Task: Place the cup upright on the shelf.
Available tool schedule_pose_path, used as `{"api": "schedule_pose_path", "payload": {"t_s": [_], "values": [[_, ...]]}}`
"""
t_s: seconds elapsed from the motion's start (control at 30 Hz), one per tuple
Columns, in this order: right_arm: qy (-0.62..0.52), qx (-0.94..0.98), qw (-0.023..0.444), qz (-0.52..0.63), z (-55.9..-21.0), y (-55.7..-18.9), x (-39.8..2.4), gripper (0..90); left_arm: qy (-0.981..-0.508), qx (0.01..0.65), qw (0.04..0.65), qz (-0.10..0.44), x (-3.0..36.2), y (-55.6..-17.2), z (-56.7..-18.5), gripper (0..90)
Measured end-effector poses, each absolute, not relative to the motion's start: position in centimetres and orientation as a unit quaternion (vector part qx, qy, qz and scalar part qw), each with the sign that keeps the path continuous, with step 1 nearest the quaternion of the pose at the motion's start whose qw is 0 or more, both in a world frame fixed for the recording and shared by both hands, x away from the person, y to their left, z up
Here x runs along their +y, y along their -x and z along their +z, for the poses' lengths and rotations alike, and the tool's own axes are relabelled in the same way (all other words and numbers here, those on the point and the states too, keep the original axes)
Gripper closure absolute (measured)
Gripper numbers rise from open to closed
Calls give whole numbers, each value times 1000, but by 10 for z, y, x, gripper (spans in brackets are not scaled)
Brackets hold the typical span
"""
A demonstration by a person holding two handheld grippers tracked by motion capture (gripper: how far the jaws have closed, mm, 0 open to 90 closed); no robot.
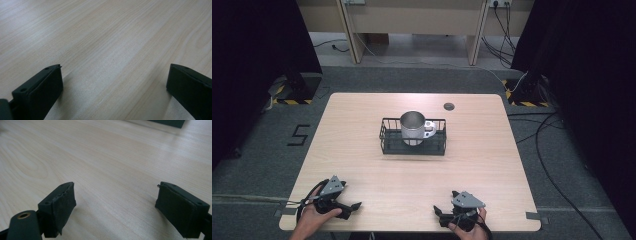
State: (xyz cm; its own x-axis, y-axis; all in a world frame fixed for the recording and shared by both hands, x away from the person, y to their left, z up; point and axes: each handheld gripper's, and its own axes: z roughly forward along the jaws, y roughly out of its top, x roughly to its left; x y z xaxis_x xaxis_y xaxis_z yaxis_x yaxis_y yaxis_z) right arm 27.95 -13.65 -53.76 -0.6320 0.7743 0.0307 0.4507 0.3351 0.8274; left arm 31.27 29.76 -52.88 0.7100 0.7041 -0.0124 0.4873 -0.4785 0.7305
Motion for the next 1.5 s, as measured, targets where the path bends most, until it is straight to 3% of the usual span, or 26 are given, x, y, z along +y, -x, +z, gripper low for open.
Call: {"api": "schedule_pose_path", "payload": {"t_s": [0.27, 1.5], "values": [[-380, 780, 219, 446, -546, -271, -135, 142, -847, 351, 370, 146, 298, -313, -529, 0], [-375, 775, 223, 458, -550, -268, -135, 141, -847, 351, 370, 146, 298, -313, -529, 0]]}}
